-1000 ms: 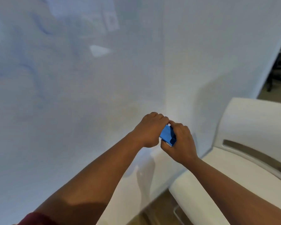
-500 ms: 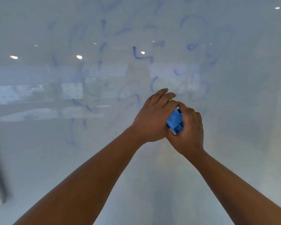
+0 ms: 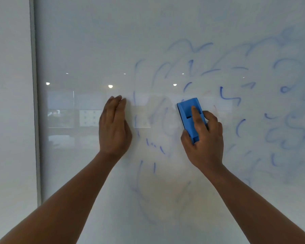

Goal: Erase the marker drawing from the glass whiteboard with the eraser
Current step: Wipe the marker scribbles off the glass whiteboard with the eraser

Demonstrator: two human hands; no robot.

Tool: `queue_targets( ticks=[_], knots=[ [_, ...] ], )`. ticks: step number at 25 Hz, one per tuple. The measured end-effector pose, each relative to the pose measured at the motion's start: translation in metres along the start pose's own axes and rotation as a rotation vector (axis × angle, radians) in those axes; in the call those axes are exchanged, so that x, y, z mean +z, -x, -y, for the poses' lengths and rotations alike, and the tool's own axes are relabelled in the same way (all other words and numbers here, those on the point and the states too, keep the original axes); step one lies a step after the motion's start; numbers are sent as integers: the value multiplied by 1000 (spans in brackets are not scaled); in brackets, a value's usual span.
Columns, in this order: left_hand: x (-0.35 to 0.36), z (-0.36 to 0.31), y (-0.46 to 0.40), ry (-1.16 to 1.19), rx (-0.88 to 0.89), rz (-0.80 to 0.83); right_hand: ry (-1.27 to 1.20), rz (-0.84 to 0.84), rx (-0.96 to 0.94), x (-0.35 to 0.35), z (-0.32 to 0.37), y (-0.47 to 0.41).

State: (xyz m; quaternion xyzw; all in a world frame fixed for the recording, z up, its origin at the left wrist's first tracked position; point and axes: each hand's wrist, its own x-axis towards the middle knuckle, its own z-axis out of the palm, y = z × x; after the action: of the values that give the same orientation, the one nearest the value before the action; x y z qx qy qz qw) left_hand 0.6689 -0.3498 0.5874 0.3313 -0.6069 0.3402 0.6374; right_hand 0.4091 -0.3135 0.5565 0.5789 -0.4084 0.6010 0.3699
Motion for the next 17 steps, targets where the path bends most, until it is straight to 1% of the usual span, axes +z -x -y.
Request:
queue_targets(
  ticks=[2, 5, 10, 14, 17],
  knots=[
    [6, 21, 2, -11, -7, -18, 58, -30, -52, 13, 6, -13],
    [13, 30, 3, -6, 38, -52, 104, -106, -121, 25, 12, -33],
    [13, 32, 6, -19, 31, -64, 52, -157, -90, 40, 39, -49],
    [13, 33, 6, -24, 33, -67, 59, -106, -175, 61, 78, -40],
    [13, 33, 6, -26, 34, -74, 18, -39, -170, 56, 75, -5]
  ],
)
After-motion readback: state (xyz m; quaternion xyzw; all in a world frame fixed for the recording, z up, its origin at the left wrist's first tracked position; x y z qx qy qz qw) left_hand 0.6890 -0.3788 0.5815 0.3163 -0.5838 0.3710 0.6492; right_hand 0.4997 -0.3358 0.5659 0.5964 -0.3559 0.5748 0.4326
